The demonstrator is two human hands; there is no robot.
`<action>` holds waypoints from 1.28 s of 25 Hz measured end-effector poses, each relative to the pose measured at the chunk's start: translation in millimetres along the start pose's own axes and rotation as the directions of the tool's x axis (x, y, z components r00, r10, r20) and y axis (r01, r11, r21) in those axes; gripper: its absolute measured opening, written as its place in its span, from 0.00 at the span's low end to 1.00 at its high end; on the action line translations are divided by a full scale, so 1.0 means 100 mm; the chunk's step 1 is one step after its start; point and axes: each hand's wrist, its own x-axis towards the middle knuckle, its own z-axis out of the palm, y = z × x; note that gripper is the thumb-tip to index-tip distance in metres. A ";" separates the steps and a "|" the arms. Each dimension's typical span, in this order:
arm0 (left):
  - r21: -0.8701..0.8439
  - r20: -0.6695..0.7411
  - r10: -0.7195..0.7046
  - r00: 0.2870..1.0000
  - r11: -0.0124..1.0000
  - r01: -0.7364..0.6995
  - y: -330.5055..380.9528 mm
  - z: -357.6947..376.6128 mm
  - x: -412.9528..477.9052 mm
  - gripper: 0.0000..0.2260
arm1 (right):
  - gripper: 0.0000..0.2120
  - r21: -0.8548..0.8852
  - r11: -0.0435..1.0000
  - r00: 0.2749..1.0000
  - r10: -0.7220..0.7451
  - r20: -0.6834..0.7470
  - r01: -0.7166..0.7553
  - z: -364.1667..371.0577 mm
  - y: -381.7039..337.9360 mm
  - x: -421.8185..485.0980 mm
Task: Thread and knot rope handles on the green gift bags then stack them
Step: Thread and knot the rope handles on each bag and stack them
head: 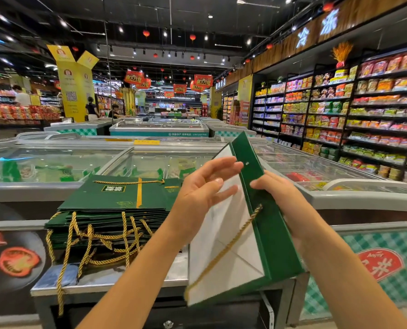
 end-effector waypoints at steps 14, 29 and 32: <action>0.951 0.128 -0.212 0.969 0.305 -0.058 -0.78 -0.59 -0.52 0.18 | 0.17 -0.487 0.871 0.970 -0.068 -0.235 -0.056 -0.37 1.11 0.17; 0.824 -0.045 -0.107 0.993 0.558 0.098 -0.90 -0.70 -0.62 0.09 | 0.06 -0.781 0.480 0.900 -0.369 0.234 0.400 -0.10 1.39 0.06; 0.795 -0.046 -0.144 0.988 0.594 0.124 -0.86 -0.73 -0.63 0.10 | 0.03 -0.820 0.481 0.918 -0.375 0.129 0.312 -0.34 1.35 0.06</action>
